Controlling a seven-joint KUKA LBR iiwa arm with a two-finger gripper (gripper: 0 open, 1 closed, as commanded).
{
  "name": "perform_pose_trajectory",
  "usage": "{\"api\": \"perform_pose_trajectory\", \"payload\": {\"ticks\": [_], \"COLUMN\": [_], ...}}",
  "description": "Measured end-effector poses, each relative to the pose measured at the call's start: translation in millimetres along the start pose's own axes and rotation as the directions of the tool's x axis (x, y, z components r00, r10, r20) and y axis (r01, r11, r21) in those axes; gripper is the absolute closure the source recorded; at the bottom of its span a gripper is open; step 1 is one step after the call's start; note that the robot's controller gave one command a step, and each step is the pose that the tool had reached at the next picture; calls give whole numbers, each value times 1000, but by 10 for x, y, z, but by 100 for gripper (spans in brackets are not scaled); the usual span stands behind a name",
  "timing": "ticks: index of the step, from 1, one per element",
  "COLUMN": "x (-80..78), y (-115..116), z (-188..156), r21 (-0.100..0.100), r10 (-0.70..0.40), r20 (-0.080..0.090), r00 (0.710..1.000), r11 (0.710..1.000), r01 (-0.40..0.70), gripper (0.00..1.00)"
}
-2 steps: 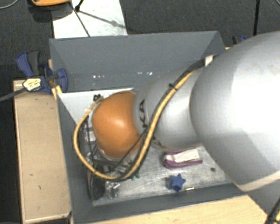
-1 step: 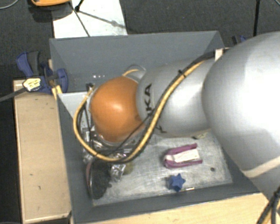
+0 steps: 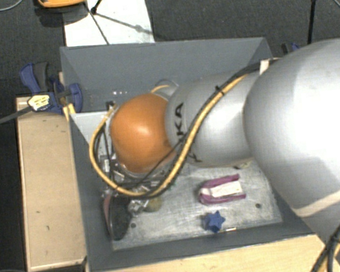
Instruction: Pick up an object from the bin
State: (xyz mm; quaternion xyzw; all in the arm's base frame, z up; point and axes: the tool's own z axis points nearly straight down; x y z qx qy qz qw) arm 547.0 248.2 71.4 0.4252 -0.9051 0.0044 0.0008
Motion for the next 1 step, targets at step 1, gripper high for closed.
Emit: {"api": "perform_pose_trajectory", "payload": {"ticks": [1], "x": [47], "y": [27], "z": [-1352], "r21": [-2], "r10": [-52], "r20": [15], "r00": [999], "r11": [999], "r01": [52], "gripper": [100]}}
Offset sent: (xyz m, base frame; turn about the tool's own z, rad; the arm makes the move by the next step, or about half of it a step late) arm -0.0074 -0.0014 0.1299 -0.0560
